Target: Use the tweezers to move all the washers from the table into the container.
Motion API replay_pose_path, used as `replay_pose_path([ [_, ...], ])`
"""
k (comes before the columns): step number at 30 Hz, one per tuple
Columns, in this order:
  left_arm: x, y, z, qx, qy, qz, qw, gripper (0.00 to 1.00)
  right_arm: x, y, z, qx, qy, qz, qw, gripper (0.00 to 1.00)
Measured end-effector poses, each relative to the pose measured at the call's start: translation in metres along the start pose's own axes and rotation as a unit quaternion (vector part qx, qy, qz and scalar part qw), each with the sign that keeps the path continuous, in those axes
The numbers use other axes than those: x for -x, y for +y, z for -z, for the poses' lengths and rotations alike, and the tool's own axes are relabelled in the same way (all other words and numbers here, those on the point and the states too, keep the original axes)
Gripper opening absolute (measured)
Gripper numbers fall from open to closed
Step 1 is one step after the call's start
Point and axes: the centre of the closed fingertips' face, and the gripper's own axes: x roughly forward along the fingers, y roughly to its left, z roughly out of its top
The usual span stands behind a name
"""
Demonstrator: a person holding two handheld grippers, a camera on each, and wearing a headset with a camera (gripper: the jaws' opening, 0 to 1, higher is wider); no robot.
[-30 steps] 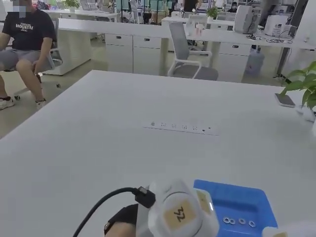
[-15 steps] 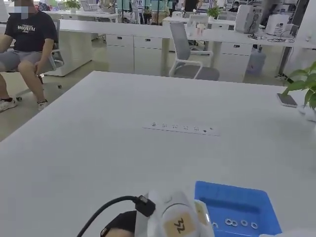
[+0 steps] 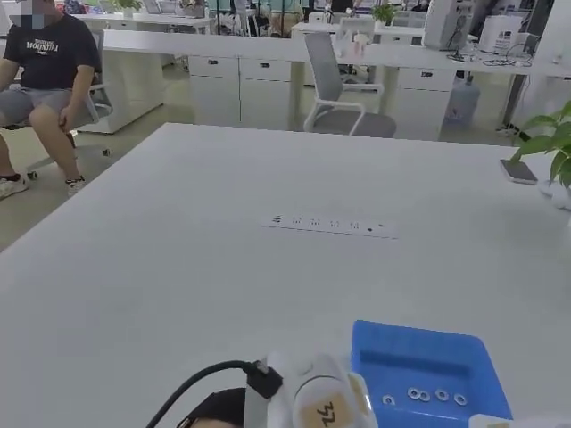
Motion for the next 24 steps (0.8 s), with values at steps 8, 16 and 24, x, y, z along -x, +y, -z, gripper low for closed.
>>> replay_pose_path([
  [8,-0.005,0.002,0.011,-0.007,0.025,0.002,0.9997,0.0,-0.005,0.001,-0.001,-0.008,-0.009,0.001,0.9999,0.09],
  [16,-0.009,0.005,0.019,-0.01,0.047,0.003,0.9989,0.0,-0.009,0.004,-0.001,-0.012,-0.012,-0.001,0.9999,0.08],
  [24,-0.012,0.01,0.028,-0.039,0.088,-0.011,0.9953,0.0,-0.005,0.003,-0.001,-0.022,-0.022,0.005,0.9995,0.07],
])
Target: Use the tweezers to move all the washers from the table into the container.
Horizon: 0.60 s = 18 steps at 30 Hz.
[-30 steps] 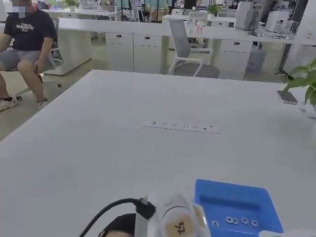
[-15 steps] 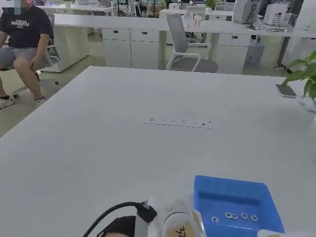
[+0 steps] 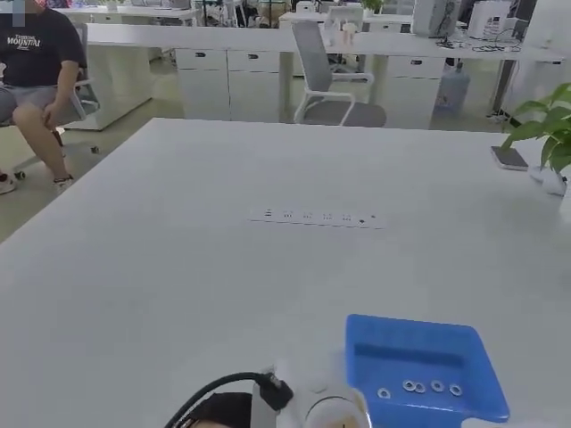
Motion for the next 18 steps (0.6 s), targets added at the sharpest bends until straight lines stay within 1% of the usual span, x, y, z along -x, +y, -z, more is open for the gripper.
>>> replay_pose_path([
  [2,-0.001,0.0,0.002,-0.007,0.013,-0.004,0.9999,0.0,0.006,-0.001,-0.002,-0.016,-0.011,0.004,0.9998,0.07],
  [3,-0.001,0.0,0.0,-0.007,0.007,-0.004,0.9999,0.0,0.011,-0.002,-0.002,-0.02,-0.015,0.01,0.9996,0.07],
  [4,0.0,0.001,0.0,-0.007,0.011,-0.004,0.9999,0.0,0.014,-0.002,-0.003,-0.025,-0.021,0.013,0.9994,0.07],
  [6,0.0,0.002,0.0,-0.009,0.014,-0.007,0.9998,0.0,0.023,-0.001,-0.005,-0.049,-0.037,0.017,0.998,0.08],
  [7,-0.001,0.002,0.0,-0.011,0.016,-0.008,0.9998,0.0,0.029,-0.002,-0.004,-0.058,-0.044,0.025,0.997,0.08],
  [8,-0.001,0.002,0.0,-0.013,0.02,-0.009,0.9997,0.0,0.033,-0.002,-0.003,-0.064,-0.047,0.029,0.9965,0.09],
  [10,-0.001,0.002,0.0,-0.017,0.027,-0.011,0.9994,0.0,0.042,-0.003,0.0,-0.066,-0.046,0.046,0.9957,0.1],
  [11,-0.001,0.003,0.0,-0.018,0.035,-0.011,0.9992,0.0,0.051,-0.006,0.003,-0.068,-0.046,0.067,0.9943,0.1],
  [12,-0.001,0.002,0.0,-0.018,0.042,-0.01,0.9989,0.0,0.056,-0.008,0.004,-0.07,-0.048,0.082,0.993,0.1],
  [13,-0.002,0.002,0.001,-0.016,0.055,-0.011,0.9983,0.0,0.065,-0.009,0.006,-0.081,-0.047,0.096,0.991,0.1],
  [14,-0.002,0.003,0.002,-0.018,0.064,-0.013,0.9977,0.0,0.072,-0.009,0.008,-0.088,-0.045,0.108,0.9892,0.11],
  [15,-0.004,0.002,0.007,-0.023,0.085,-0.01,0.9961,0.0,0.081,-0.012,0.011,-0.09,-0.044,0.127,0.9868,0.12],
  [16,-0.007,0.001,0.012,-0.029,0.102,-0.007,0.9944,0.0,0.087,-0.013,0.012,-0.09,-0.044,0.14,0.985,0.12],
  [17,-0.009,-0.001,0.019,-0.035,0.122,-0.004,0.9918,0.0,0.097,-0.014,0.014,-0.096,-0.043,0.156,0.982,0.12],
  [18,-0.008,0.001,0.005,-0.031,0.086,-0.014,0.9957,0.0,0.104,-0.015,0.014,-0.098,-0.046,0.17,0.9795,0.12],
])
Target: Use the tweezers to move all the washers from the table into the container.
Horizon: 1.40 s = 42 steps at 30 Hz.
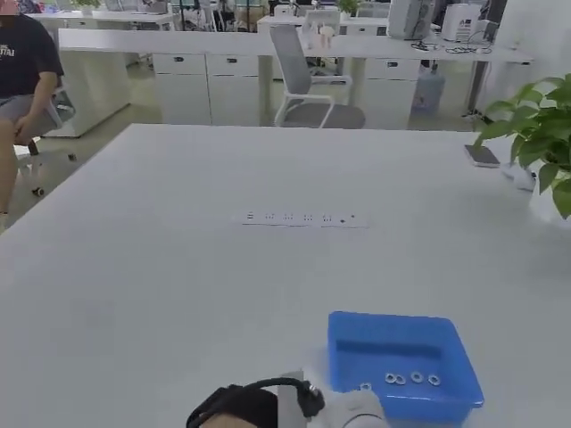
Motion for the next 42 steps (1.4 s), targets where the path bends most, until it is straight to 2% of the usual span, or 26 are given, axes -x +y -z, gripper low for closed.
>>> replay_pose_path([
  [1,0.002,-0.001,0.002,-0.002,0.006,0.005,1.0,0.0,0.009,-0.004,-0.002,-0.006,-0.009,0.019,0.9998,0.12],
  [2,0.0,-0.003,-0.004,0.003,-0.012,0.007,0.9999,0.0,0.011,-0.005,-0.003,-0.008,-0.012,0.024,0.9996,0.12],
  [5,-0.001,-0.003,-0.002,0.002,0.001,0.006,1.0,0.0,0.033,-0.013,-0.008,-0.021,-0.032,0.062,0.9973,0.12],
  [8,-0.002,-0.002,-0.003,0.01,0.008,0.005,0.9999,0.0,0.044,-0.013,-0.007,-0.029,-0.036,0.068,0.9966,0.11],
  [13,-0.002,-0.001,-0.004,0.023,0.02,0.006,0.9995,0.0,0.058,-0.014,-0.004,-0.029,-0.042,0.069,0.9964,0.11],
  [21,-0.003,-0.002,-0.004,0.025,0.059,0.001,0.9979,0.0,0.072,-0.019,0.004,-0.022,-0.049,0.047,0.9974,0.11],
  [25,-0.003,-0.003,-0.004,0.026,0.075,-0.006,0.9968,0.0,0.081,-0.025,0.009,-0.025,-0.064,0.048,0.9965,0.11],
  [30,-0.002,-0.003,-0.004,0.02,0.084,-0.019,0.9961,0.0,0.088,-0.027,0.01,-0.024,-0.085,0.052,0.9948,0.11],
  [36,-0.002,-0.003,-0.003,0.017,0.09,-0.022,0.9956,0.0,0.087,-0.024,0.005,-0.011,-0.093,0.045,0.9946,0.11],
  [37,-0.001,-0.003,-0.003,0.014,0.089,-0.019,0.9957,0.0,0.087,-0.024,0.005,-0.009,-0.094,0.045,0.9945,0.1],
  [42,-0.003,0.001,-0.007,-0.042,0.093,-0.019,0.9947,0.0,0.088,-0.027,0.004,-0.008,-0.103,0.05,0.9934,0.1],
])
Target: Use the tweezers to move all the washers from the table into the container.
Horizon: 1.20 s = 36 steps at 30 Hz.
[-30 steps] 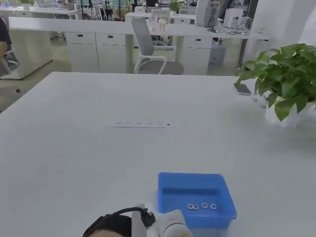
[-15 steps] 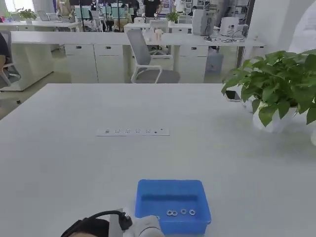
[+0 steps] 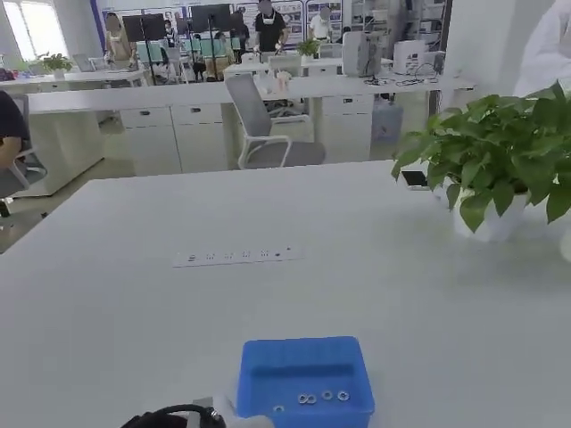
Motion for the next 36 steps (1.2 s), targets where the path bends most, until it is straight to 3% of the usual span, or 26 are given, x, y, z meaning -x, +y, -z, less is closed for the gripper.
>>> replay_pose_path([
  [2,-0.001,0.004,-0.005,-0.028,-0.005,-0.004,0.9996,0.0,0.001,-0.001,-0.001,-0.002,-0.003,0.002,1.0,0.1],
  [5,0.001,0.01,-0.006,-0.024,-0.008,-0.01,0.9996,0.0,0.002,-0.001,-0.002,-0.003,-0.008,0.003,1.0,0.1],
  [9,0.012,0.016,-0.012,0.033,-0.054,-0.004,0.998,0.0,0.001,-0.002,-0.001,-0.001,-0.008,0.003,1.0,0.1],
  [11,0.019,0.014,-0.019,0.063,-0.091,0.0,0.9938,0.0,0.0,-0.002,-0.001,0.0,-0.009,0.004,1.0,0.09],
  [12,0.023,0.007,-0.023,0.067,-0.112,0.023,0.9912,0.0,0.0,-0.002,-0.002,-0.001,-0.009,0.003,1.0,0.09],
  [13,0.024,0.004,-0.025,0.078,-0.124,0.031,0.9887,0.0,0.0,-0.002,-0.002,-0.001,-0.011,0.002,0.9999,0.09],
  [16,0.023,-0.002,-0.026,0.109,-0.147,0.051,0.9817,0.0,-0.002,-0.002,-0.002,0.002,-0.009,-0.001,1.0,0.09],
  [17,0.022,-0.007,-0.027,0.128,-0.155,0.069,0.9771,0.0,-0.002,-0.002,-0.001,0.002,-0.009,-0.002,1.0,0.09],
  [20,0.018,-0.009,-0.029,0.165,-0.177,0.087,0.9663,0.04,-0.001,-0.002,-0.001,0.0,-0.012,-0.001,0.9999,0.09],
  [22,0.016,-0.009,-0.031,0.18,-0.187,0.096,0.961,0.04,-0.001,-0.002,-0.001,-0.001,-0.013,0.0,0.9999,0.09],
  [24,0.013,-0.007,-0.03,0.186,-0.181,0.096,0.961,0.04,-0.001,-0.001,0.0,-0.001,-0.012,-0.001,0.9999,0.09],
  [27,0.006,-0.005,-0.026,0.182,-0.162,0.086,0.9661,0.04,-0.002,0.0,0.001,0.003,-0.007,-0.005,1.0,0.09],
  [30,0.007,-0.004,-0.029,0.186,-0.167,0.088,0.9643,0.03,-0.004,0.002,0.003,0.006,-0.002,-0.008,0.9999,0.09],
  [33,0.006,-0.005,-0.03,0.176,-0.161,0.084,0.9676,0.02,-0.004,0.003,0.003,0.007,0.0,-0.01,0.9999,0.09],
  [36,0.007,-0.005,-0.033,0.169,-0.163,0.086,0.9682,0.02,-0.005,0.003,0.004,0.007,0.002,-0.013,0.9999,0.09],
])
